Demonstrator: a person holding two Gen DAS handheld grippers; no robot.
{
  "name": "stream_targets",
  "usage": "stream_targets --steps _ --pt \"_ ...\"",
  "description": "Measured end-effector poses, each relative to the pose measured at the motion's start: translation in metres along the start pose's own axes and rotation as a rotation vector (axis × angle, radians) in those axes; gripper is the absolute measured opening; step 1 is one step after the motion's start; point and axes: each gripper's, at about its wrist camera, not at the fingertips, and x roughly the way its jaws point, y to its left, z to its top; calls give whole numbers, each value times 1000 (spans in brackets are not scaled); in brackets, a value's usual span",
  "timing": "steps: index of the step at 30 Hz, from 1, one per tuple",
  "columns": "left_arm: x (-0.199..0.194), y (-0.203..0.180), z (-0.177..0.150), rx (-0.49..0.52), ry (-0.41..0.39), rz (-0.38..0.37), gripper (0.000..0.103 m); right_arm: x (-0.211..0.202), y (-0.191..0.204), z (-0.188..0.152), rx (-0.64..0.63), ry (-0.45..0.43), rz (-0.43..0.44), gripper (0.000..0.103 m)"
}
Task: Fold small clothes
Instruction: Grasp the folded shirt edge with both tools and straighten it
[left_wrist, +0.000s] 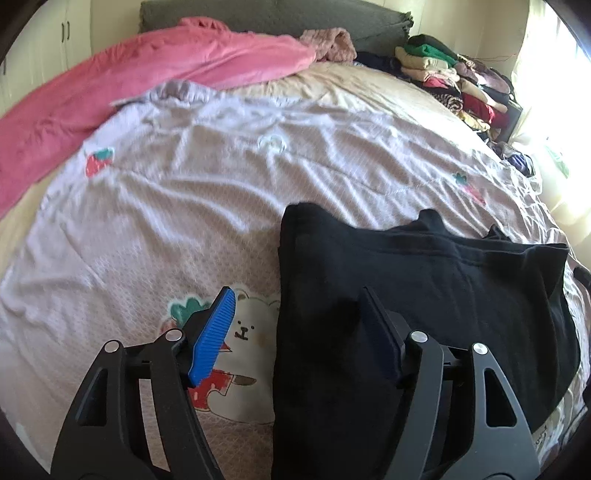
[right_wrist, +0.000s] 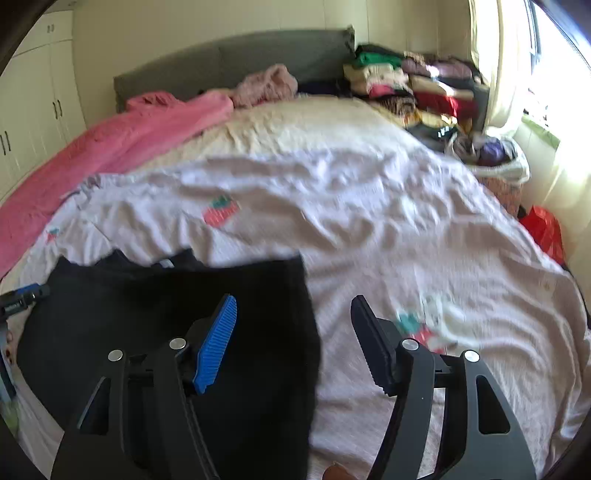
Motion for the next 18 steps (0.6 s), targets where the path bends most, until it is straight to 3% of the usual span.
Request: stream_targets --steps 3,5,7,8,11,12,18 --pt "8 3 -2 -27 17 -36 61 17 -5 -7 39 39 35 63" --pt "8 0 -3 -14 1 -32 54 24 -3 -9 44 45 48 63" --pt "6 -3 -3 5 -11 -48 19 28 0 -8 37 40 57 63" --pt "4 -7 -3 16 -23 -39 15 28 0 -8 36 37 63 61" --pt "-5 -15 -2 53 -65 -14 5 30 3 -4 41 29 125 31" --pt "-8 -16 -1 57 -80 -16 4 32 4 -4 40 35 136 9" --pt "-27 -7 9 37 -142 -37 3 16 -9 4 103 -26 130 6"
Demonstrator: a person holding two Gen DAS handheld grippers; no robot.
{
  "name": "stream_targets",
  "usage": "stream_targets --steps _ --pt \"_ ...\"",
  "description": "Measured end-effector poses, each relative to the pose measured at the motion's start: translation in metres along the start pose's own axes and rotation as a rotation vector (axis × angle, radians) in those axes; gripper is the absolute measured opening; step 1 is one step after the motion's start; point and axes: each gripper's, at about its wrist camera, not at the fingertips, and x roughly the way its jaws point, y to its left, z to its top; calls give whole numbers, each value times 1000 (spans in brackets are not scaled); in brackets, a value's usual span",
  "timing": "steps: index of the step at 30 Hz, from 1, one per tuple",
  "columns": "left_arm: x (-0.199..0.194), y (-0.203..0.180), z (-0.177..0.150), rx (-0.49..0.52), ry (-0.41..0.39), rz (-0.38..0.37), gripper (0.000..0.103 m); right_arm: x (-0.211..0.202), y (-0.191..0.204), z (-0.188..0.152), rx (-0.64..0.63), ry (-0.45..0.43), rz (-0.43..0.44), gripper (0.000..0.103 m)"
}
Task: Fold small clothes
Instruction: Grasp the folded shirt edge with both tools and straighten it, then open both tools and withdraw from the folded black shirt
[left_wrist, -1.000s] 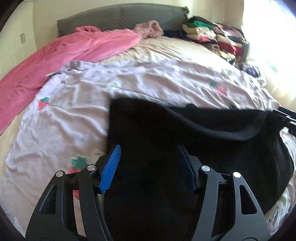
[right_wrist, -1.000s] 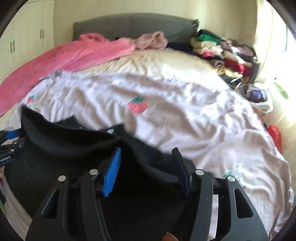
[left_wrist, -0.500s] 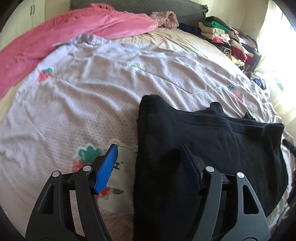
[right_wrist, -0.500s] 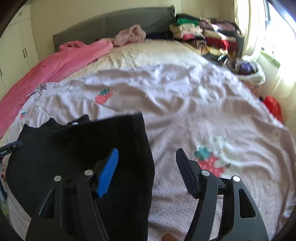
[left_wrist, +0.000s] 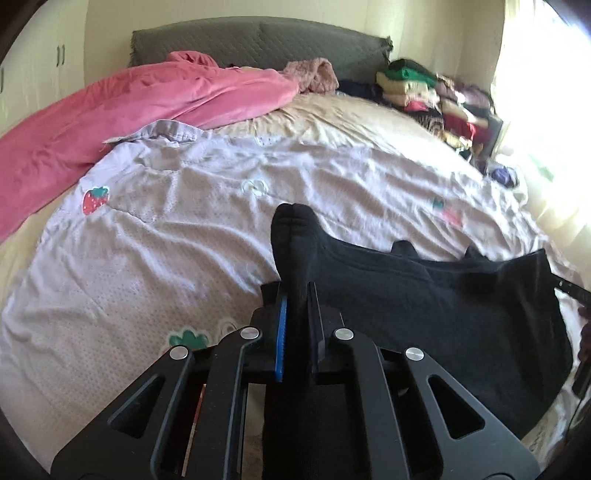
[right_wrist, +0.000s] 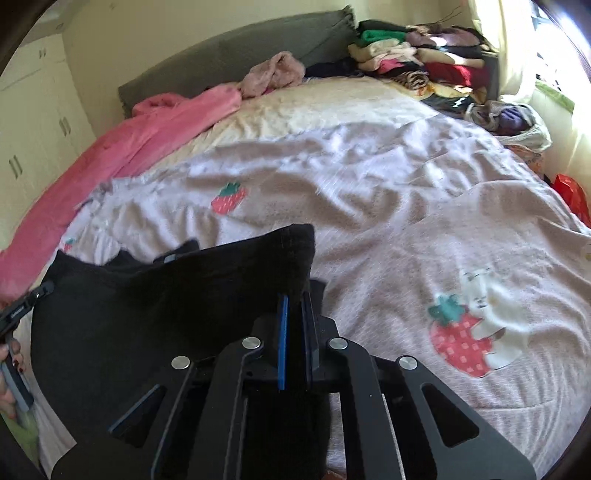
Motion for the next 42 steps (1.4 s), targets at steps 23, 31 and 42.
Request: stream_targets --steps 23,31,42 --pt "3 10 -24 -32 47 103 41 9 10 -18 -83 39 -210 52" --pt "-25 -24 -28 52 18 54 58 -21 53 -22 -200 -25 -164 61" --pt "-24 -46 -51 102 89 24 65 -32 105 -37 -279 6 -22 69"
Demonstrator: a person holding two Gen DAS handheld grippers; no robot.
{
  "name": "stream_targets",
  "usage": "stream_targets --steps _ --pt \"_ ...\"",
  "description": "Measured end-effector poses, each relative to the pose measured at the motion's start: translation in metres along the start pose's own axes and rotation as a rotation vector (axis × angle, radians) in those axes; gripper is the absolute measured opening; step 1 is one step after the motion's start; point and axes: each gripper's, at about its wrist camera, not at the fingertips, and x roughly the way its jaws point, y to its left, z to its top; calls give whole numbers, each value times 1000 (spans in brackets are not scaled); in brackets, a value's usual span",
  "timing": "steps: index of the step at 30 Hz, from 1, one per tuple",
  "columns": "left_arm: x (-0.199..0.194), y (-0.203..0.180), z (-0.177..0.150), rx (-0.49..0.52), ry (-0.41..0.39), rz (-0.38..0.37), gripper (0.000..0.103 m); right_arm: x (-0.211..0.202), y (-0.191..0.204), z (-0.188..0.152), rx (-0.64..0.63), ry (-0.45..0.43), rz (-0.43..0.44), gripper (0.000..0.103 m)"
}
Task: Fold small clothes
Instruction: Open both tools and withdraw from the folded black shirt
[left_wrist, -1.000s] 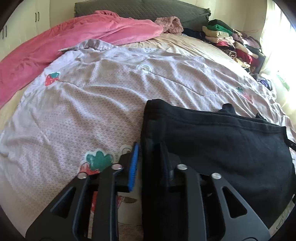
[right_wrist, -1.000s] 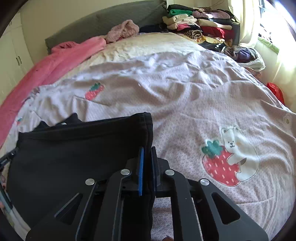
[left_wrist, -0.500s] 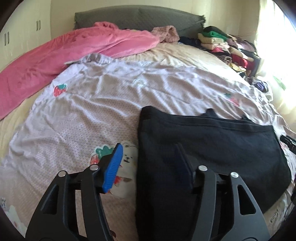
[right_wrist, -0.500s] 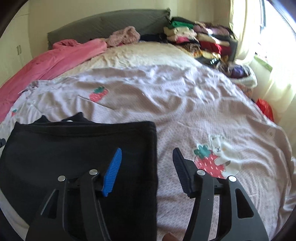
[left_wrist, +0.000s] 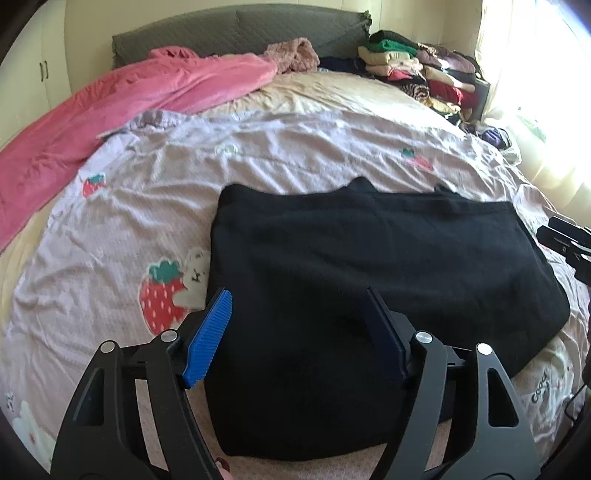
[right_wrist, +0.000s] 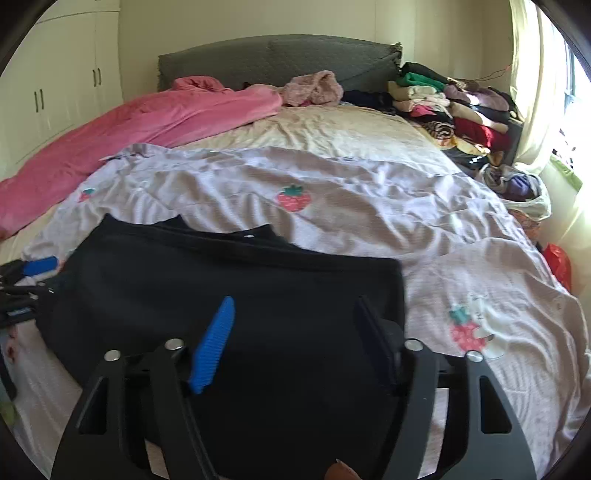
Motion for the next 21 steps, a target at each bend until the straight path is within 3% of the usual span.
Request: stream_targets --steps 8,16,21 --pt "14 6 -24 -11 63 -3 69 43 17 -32 41 206 45 70" --pt "-1 12 -29 -42 37 -47 71 33 21 -32 34 168 31 71" --pt "-15 18 -27 -46 20 -62 72 12 45 -27 -31 119 35 74"
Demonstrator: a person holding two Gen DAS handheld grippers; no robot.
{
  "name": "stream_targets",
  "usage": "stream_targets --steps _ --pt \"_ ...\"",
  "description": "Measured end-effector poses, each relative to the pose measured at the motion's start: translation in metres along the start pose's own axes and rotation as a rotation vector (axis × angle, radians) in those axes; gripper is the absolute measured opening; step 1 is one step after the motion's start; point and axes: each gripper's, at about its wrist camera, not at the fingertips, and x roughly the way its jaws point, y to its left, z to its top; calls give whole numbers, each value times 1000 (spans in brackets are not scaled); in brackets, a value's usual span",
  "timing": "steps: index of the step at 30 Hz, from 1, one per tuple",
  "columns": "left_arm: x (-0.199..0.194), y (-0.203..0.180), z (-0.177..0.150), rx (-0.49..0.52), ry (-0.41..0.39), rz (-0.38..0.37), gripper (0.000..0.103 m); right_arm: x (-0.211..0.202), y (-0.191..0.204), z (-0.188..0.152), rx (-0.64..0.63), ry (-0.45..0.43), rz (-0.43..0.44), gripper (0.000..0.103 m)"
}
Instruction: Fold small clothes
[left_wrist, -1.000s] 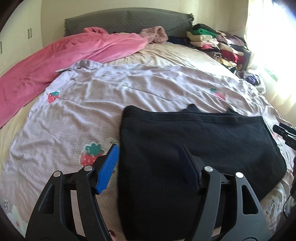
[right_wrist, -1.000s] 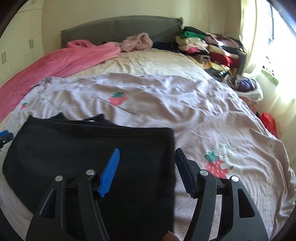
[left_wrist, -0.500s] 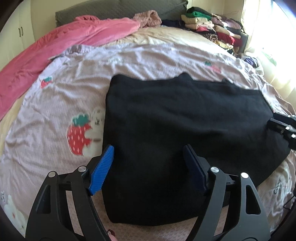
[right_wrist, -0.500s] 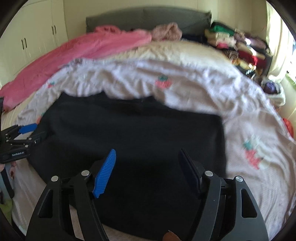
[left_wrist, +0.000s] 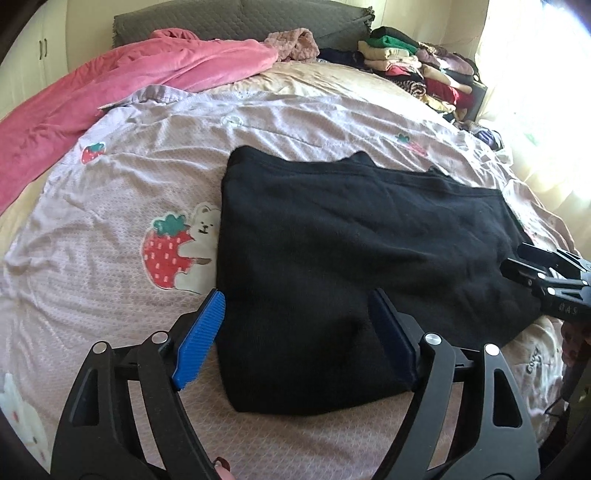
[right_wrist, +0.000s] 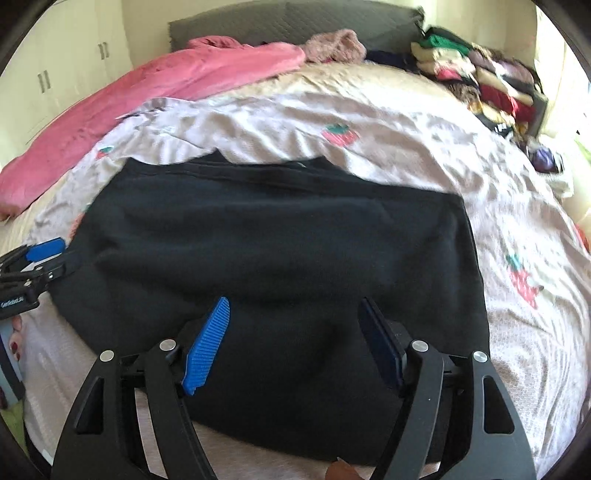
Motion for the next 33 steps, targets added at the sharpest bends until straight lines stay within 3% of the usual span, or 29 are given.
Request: stream_targets --steps 9,19,25,27,33 --pt "-23 26 11 -62 -55 7 84 -30 62 9 -113 -51 101 76" --pt "-33 50 25 -102 -86 23 89 -36 116 18 -202 -46 176 79" --pt "-27 59 33 -125 -77 16 90 -37 143 27 -299 -41 265 80" --pt "-21 63 35 -134 -64 10 90 -32 150 27 -349 -36 291 86" --pt "9 74 46 -187 5 -29 90 -3 171 2 -474 -11 227 87"
